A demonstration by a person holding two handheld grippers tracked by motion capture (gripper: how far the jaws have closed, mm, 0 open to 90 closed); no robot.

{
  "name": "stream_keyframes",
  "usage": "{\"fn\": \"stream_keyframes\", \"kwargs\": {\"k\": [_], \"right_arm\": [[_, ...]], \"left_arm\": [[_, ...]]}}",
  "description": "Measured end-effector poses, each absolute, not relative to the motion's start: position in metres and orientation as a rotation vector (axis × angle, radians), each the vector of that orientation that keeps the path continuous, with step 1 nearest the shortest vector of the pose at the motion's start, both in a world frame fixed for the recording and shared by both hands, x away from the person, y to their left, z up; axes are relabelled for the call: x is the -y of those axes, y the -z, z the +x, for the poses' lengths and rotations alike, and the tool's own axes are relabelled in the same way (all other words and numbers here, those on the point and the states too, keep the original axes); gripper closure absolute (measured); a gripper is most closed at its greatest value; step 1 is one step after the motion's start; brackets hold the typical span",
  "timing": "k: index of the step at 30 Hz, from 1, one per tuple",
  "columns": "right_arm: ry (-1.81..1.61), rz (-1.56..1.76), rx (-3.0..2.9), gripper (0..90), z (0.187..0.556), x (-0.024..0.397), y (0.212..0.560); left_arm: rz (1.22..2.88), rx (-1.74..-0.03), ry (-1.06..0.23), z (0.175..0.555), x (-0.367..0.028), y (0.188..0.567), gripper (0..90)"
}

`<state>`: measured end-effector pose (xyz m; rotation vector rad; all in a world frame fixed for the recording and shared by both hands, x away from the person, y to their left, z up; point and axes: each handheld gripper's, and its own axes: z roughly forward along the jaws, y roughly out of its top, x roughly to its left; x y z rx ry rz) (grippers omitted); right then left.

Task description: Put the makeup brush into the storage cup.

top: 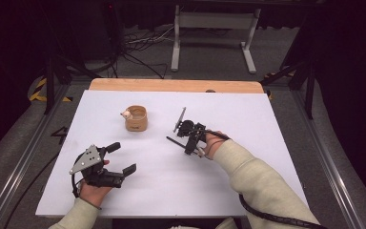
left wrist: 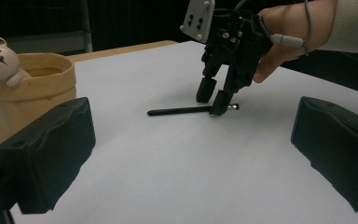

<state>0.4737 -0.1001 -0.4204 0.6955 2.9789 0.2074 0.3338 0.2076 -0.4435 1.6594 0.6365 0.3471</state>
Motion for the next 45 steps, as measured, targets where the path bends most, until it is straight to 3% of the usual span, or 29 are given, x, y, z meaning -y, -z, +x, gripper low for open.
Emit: {"fn": "stream_keyframes", "kwargs": {"k": [7, 21, 32, 45], "right_arm": [[-0.198, 0.695, -2.992, 70.8, 0.472, 0.097, 0.42], [-0.176, 0.676, -3.001, 82.8, 0.473, 0.097, 0.42], [-0.196, 0.656, -3.008, 83.4, 0.472, 0.098, 0.417], [-0.284, 0.532, -3.014, 83.4, 0.449, 0.104, 0.385]], "left_arm": [[1.662, -0.638, -0.344, 0.334, -0.207, 0.444, 0.6], [1.677, -0.637, -0.343, 0.334, -0.206, 0.444, 0.8], [1.677, -0.638, -0.34, 0.334, -0.206, 0.443, 0.9], [1.696, -0.6, -0.334, 0.334, -0.205, 0.442, 1.5]]}}
